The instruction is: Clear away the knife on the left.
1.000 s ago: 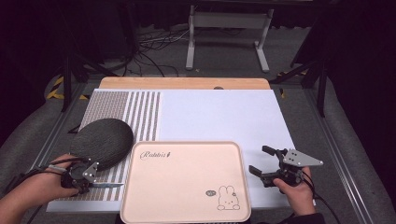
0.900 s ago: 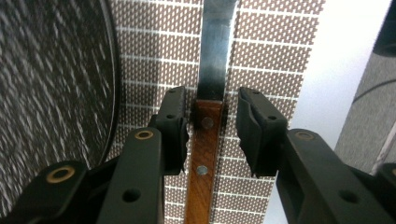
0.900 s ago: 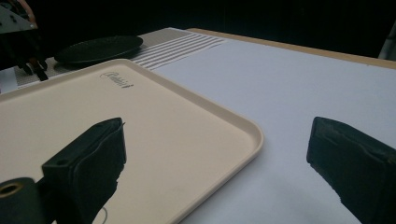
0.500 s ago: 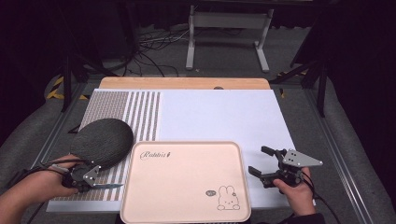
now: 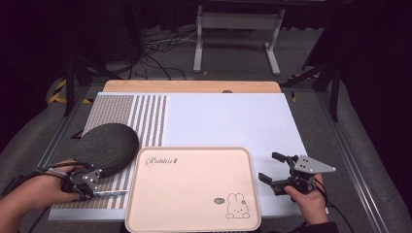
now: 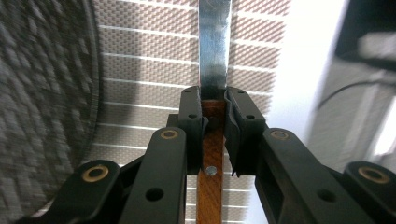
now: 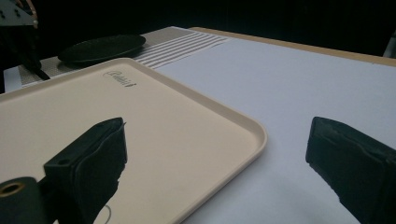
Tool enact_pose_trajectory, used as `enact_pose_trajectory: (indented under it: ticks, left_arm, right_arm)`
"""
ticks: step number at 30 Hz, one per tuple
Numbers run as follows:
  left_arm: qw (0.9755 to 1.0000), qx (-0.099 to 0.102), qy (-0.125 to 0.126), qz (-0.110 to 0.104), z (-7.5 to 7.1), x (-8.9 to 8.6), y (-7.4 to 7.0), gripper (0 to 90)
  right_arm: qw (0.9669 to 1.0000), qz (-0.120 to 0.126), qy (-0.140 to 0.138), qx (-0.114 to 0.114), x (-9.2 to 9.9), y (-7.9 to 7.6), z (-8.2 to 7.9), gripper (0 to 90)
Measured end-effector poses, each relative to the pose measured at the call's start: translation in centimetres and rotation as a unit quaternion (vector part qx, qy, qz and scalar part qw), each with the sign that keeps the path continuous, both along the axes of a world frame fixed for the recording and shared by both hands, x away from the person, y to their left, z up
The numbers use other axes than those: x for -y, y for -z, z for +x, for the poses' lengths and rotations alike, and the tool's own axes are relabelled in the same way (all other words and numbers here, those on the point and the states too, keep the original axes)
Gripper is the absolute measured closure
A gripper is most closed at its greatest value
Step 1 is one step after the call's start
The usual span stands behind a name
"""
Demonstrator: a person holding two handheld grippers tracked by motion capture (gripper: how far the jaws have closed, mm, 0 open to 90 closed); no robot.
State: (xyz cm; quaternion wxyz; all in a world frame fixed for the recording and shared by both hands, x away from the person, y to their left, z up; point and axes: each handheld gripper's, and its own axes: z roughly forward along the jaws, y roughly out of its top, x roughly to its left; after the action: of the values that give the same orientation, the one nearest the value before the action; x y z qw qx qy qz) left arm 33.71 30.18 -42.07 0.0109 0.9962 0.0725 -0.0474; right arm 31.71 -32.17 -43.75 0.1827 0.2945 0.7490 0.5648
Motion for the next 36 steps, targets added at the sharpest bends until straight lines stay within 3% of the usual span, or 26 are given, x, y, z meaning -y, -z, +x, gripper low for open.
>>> enact_pose_trajectory:
  ticks: [2,3,10,11,14,15,18,20,21,22,23,24,25,28,30,31,32,34,36]
  left_arm:
    - [0.9999,-0.007,-0.013,-0.005,0.1,0.0,-0.2,78.1]
    - [0.9992,-0.022,-0.028,-0.017,0.1,0.1,-0.5,78.1]
    - [0.9958,-0.039,-0.059,-0.057,-0.1,0.1,-1.5,78.1]
    - [0.9940,-0.043,-0.068,-0.074,-0.2,0.2,-1.8,78.1]
    - [0.9900,-0.062,-0.087,-0.092,-0.5,0.5,-2.5,78.1]
    - [0.9880,-0.072,-0.100,-0.094,-0.5,0.6,-2.7,78.0]
    - [0.9853,-0.069,-0.130,-0.087,-0.5,0.9,-3.0,78.0]
    - [0.9820,-0.070,-0.151,-0.088,-0.5,1.0,-3.2,78.0]
    - [0.9820,-0.070,-0.151,-0.088,-0.5,1.0,-3.2,78.0]
    - [0.9775,-0.073,-0.176,-0.090,-0.5,1.3,-3.4,78.0]
    - [0.9712,-0.076,-0.205,-0.094,-0.5,1.4,-3.6,78.0]
    - [0.9706,-0.069,-0.211,-0.094,-0.5,1.6,-3.8,77.9]
    - [0.9672,-0.072,-0.222,-0.100,-0.6,1.8,-4.0,77.9]
    - [0.9619,-0.074,-0.238,-0.113,-0.6,2.1,-4.4,77.9]
    - [0.9596,-0.072,-0.245,-0.118,-0.6,2.4,-4.6,77.9]
    - [0.9585,-0.070,-0.249,-0.119,-0.6,2.5,-4.6,77.9]
    - [0.9599,-0.068,-0.247,-0.115,-0.6,2.7,-4.7,78.0]
    - [0.9586,-0.067,-0.254,-0.111,-0.7,3.1,-4.8,78.0]
    - [0.9546,-0.064,-0.267,-0.116,-0.8,3.4,-4.9,78.0]
  right_arm:
    - [1.0000,0.000,0.000,0.000,0.0,0.0,0.0,6.0]
    - [1.0000,0.000,0.000,-0.001,0.0,0.0,0.0,6.1]
    - [1.0000,0.002,0.001,-0.003,0.1,0.0,0.0,6.2]
    - [1.0000,0.002,0.000,-0.003,0.1,0.0,0.0,6.2]
    - [1.0000,0.001,0.001,-0.004,0.1,0.0,0.0,6.2]
    - [1.0000,0.000,0.001,-0.005,0.1,0.0,0.0,6.2]
    - [1.0000,-0.002,0.000,-0.006,0.1,0.0,0.0,6.4]
    - [1.0000,-0.003,0.001,-0.006,0.1,0.0,-0.1,6.4]
    - [1.0000,-0.004,0.001,-0.006,0.1,0.0,-0.1,6.4]
    - [1.0000,-0.004,0.001,-0.006,0.1,0.0,-0.1,6.4]
    - [1.0000,-0.006,0.002,-0.006,0.1,0.0,-0.1,6.5]
    - [0.9999,-0.008,0.003,-0.006,0.1,0.0,-0.1,6.5]
    - [0.9999,-0.009,0.003,-0.007,0.1,0.0,-0.1,6.4]
    - [0.9999,-0.011,0.003,-0.007,0.0,0.0,-0.1,6.5]
    - [0.9999,-0.012,0.003,-0.007,0.1,0.0,-0.1,6.4]
    - [0.9999,-0.012,0.003,-0.007,0.1,0.0,-0.1,6.4]
    - [0.9999,-0.012,0.003,-0.006,0.1,0.0,-0.1,6.4]
    - [0.9999,-0.012,0.004,-0.006,0.1,0.0,-0.1,6.5]
    - [0.9999,-0.012,0.005,-0.006,0.2,0.0,-0.1,6.5]
